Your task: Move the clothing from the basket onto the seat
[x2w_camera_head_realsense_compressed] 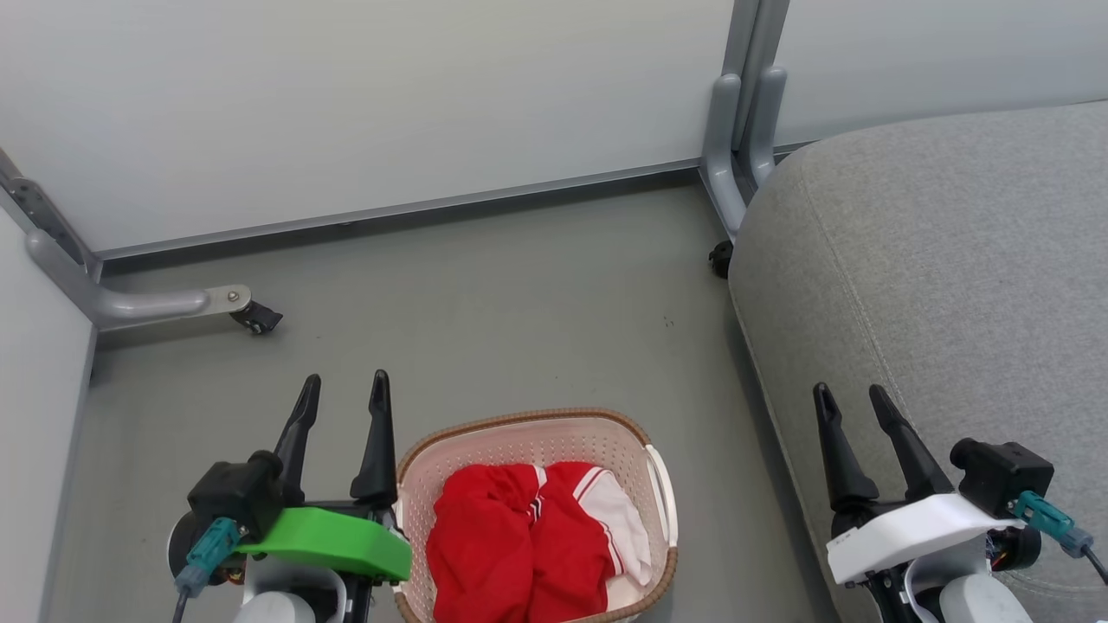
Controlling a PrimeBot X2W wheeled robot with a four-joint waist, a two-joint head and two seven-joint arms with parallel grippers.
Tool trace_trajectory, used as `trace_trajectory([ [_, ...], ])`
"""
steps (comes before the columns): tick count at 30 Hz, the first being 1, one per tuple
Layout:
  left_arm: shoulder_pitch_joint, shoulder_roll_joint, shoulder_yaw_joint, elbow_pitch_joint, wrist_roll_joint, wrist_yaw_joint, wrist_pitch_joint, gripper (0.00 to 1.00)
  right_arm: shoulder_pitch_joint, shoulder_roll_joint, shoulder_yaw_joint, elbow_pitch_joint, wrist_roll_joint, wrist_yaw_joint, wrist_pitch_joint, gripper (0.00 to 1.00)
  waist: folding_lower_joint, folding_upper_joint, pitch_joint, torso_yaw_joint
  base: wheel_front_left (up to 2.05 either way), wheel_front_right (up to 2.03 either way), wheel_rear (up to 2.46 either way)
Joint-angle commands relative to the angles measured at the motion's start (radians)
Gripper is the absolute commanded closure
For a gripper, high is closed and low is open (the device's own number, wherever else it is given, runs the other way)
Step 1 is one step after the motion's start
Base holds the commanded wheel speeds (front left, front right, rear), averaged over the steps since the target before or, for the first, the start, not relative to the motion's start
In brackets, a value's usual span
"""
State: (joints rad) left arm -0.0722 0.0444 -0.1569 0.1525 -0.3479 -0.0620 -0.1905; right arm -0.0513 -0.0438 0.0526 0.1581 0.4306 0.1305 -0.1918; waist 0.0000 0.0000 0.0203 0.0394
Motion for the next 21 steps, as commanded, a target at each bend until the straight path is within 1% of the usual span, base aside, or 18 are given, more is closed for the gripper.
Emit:
trace_trajectory([
  [1,-0.006,0.007,-0.002,-0.008,0.030,0.004,-0.009,0.00,-0.002,-0.006,0.003,-0.010,-0.026,0.000,-0.008,0.00,0.0000,0.0000,0.001,0.000,0.00,0.00,0.00],
  [21,-0.002,0.008,-0.035,0.004,0.187,0.015,-0.050,0.00,0.000,-0.008,0.021,-0.010,-0.180,0.000,-0.050,0.00,0.0000,0.0000,0.006,0.006,0.00,0.00,0.00],
])
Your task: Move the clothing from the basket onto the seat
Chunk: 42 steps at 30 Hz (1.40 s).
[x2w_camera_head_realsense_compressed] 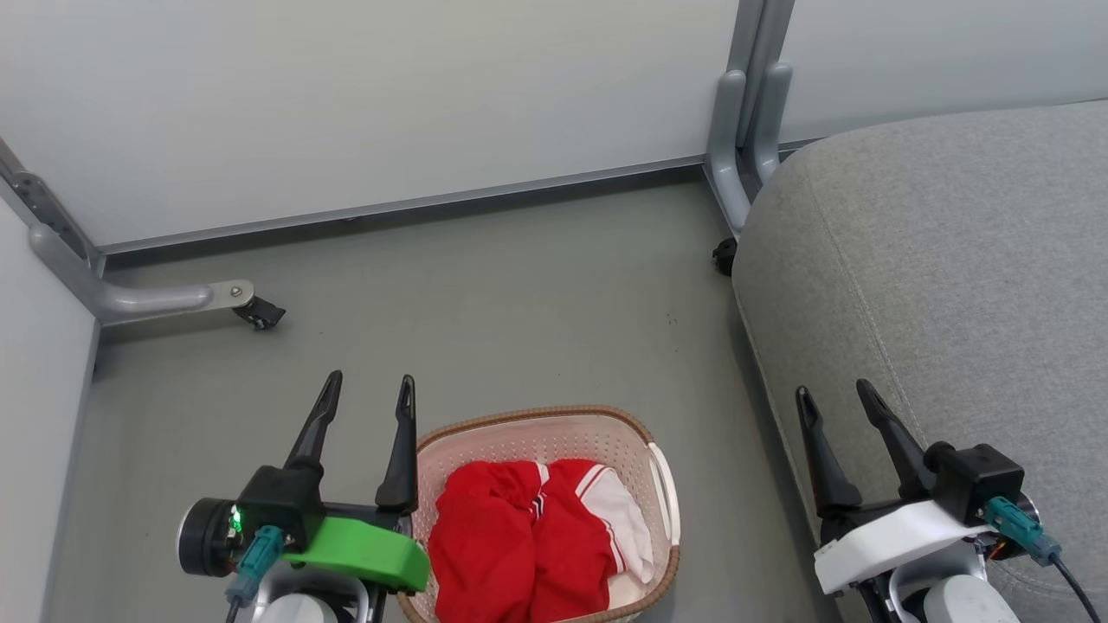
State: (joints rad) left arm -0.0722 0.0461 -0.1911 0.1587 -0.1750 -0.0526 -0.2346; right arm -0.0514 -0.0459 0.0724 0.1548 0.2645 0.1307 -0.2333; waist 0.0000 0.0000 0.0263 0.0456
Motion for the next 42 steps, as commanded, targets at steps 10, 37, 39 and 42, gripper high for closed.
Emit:
trace_trajectory([
  [10,0.000,0.007,-0.015,0.009,0.079,0.009,-0.024,0.00,0.002,-0.007,0.011,-0.004,-0.081,0.000,-0.026,0.00,0.0000,0.0000,-0.002,0.003,0.00,0.00,0.00],
  [37,-0.003,0.007,-0.020,0.043,0.082,0.015,-0.030,0.00,0.010,-0.007,0.019,-0.005,-0.098,0.000,-0.033,0.00,0.0000,0.0000,0.003,0.005,0.00,0.00,0.00],
  [39,-0.007,0.007,-0.020,0.046,0.082,0.011,-0.030,0.00,0.006,-0.007,0.022,-0.005,-0.096,0.000,-0.033,0.00,0.0000,0.0000,0.006,0.001,0.00,0.00,0.00],
  [42,-0.028,0.007,-0.025,0.056,0.092,-0.002,-0.030,0.00,-0.004,-0.007,0.025,-0.010,-0.096,0.000,-0.033,0.00,0.0000,0.0000,0.021,-0.007,0.00,0.00,0.00],
])
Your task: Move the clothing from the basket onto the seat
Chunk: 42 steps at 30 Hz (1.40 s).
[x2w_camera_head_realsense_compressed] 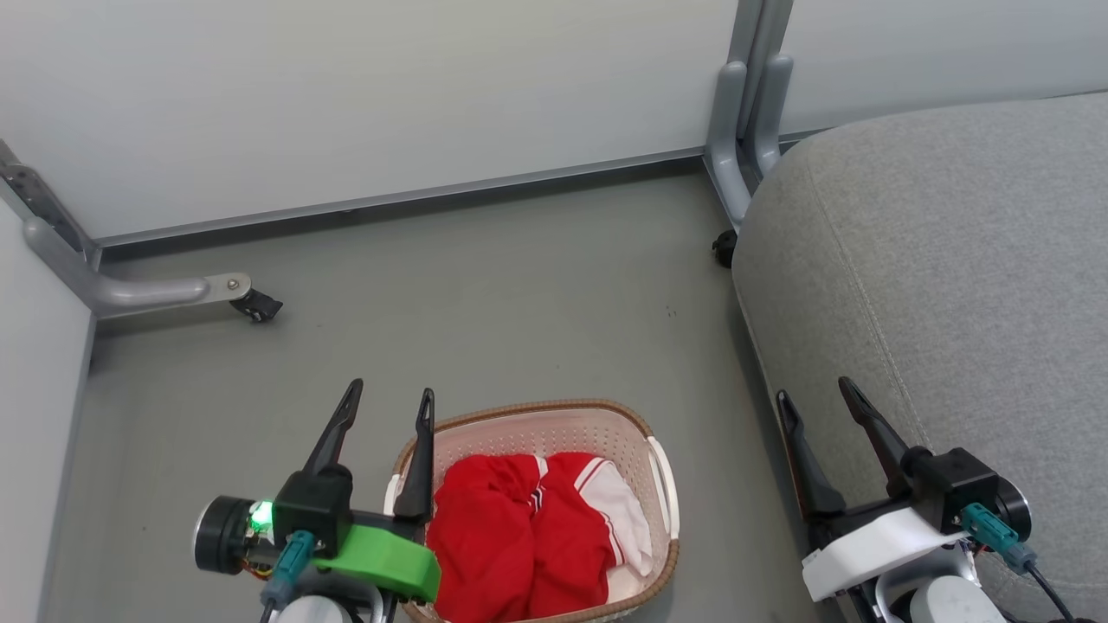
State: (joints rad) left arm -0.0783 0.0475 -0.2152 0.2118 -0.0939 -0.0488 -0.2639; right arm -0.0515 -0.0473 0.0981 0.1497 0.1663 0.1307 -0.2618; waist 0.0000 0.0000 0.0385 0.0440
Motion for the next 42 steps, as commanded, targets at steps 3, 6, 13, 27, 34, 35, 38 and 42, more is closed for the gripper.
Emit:
trace_trajectory([
  [3,-0.050,0.009,-0.011,0.019,0.021,-0.021,-0.001,0.00,-0.016,-0.006,0.000,-0.010,-0.003,0.000,-0.005,0.00,0.0000,0.0000,0.027,-0.015,0.00,0.00,0.00],
  [6,-0.089,0.014,-0.026,0.047,0.030,-0.038,-0.001,0.00,-0.030,-0.005,0.003,-0.017,-0.009,0.000,-0.005,0.00,0.0000,0.0000,0.055,-0.030,0.00,0.00,0.00],
  [13,-0.186,0.033,-0.055,0.131,0.042,-0.065,-0.001,0.00,-0.072,-0.005,0.017,-0.039,-0.012,0.000,-0.005,0.00,0.0000,0.0000,0.135,-0.090,0.00,0.00,0.00],
  [27,-0.397,0.111,-0.185,0.362,0.061,-0.082,-0.001,0.00,-0.188,-0.004,0.049,-0.106,0.014,0.000,-0.005,0.00,0.0000,0.0000,0.370,-0.230,0.00,0.00,0.00],
  [34,-0.510,0.153,-0.319,0.500,0.019,-0.082,-0.001,0.00,-0.237,-0.004,0.049,-0.138,0.021,0.000,-0.005,0.00,0.0000,0.0000,0.476,-0.256,0.00,0.00,0.00],
  [35,-0.520,0.158,-0.334,0.522,0.015,-0.082,-0.001,0.00,-0.242,-0.004,0.048,-0.142,0.022,0.000,-0.005,0.00,0.0000,0.0000,0.488,-0.258,0.00,0.00,0.00],
  [38,-0.560,0.168,-0.387,0.590,-0.002,-0.082,-0.001,0.00,-0.259,-0.004,0.049,-0.151,0.021,0.000,-0.005,0.00,0.0000,0.0000,0.523,-0.262,0.00,0.00,0.00],
  [42,-0.600,0.174,-0.459,0.672,-0.023,-0.082,-0.001,0.00,-0.279,-0.004,0.050,-0.163,0.014,0.000,-0.005,0.00,0.0000,0.0000,0.564,-0.264,0.00,0.00,0.00],
])
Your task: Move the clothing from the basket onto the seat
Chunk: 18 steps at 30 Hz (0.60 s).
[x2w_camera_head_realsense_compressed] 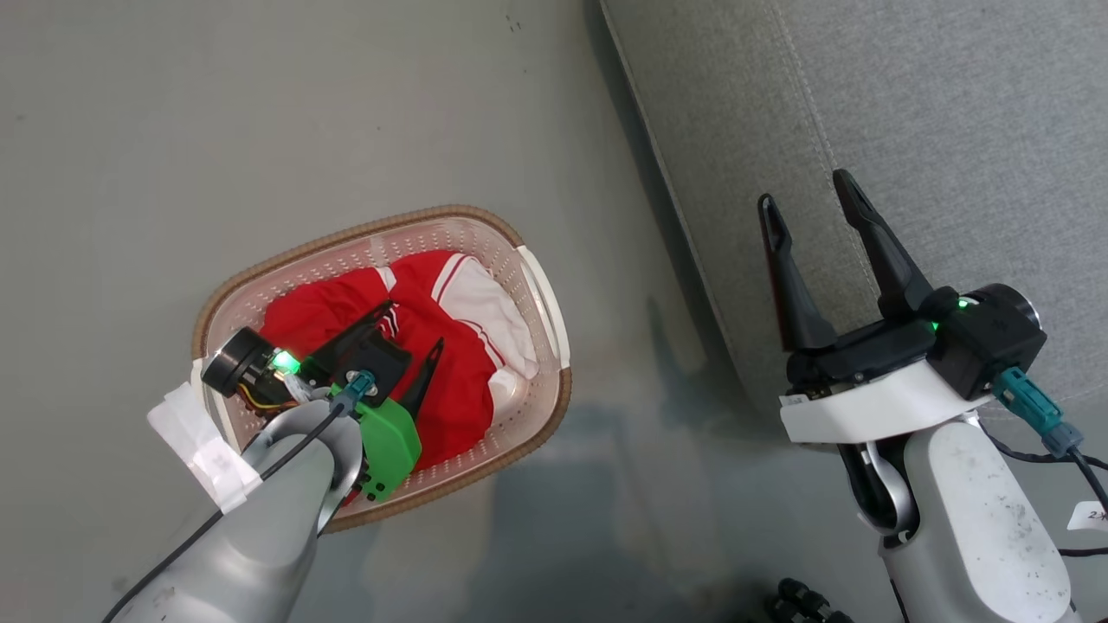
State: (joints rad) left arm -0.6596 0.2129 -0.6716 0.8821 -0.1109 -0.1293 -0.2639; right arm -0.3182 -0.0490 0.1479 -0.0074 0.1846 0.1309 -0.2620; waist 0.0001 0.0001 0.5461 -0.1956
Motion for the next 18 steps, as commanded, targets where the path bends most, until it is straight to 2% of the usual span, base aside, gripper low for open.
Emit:
trace_trajectory([
  [1,-0.028,0.009,-0.022,0.025,-0.011,-0.002,-0.001,0.00,-0.018,-0.002,-0.001,-0.008,-0.006,0.000,-0.005,0.00,-0.0001,-0.0001,0.068,-0.023,0.00,0.00,0.00],
  [13,-0.142,-0.011,-0.176,0.287,-0.097,-0.002,0.030,0.00,-0.070,-0.003,0.001,-0.038,-0.015,0.000,-0.005,0.00,-0.0001,-0.0001,0.186,-0.011,0.00,0.00,0.00],
  [18,-0.172,-0.025,-0.216,0.337,-0.136,-0.002,0.052,0.00,-0.083,-0.003,0.000,-0.053,-0.016,0.000,-0.005,0.00,-0.0001,-0.0001,0.222,-0.009,0.00,0.00,0.00],
])
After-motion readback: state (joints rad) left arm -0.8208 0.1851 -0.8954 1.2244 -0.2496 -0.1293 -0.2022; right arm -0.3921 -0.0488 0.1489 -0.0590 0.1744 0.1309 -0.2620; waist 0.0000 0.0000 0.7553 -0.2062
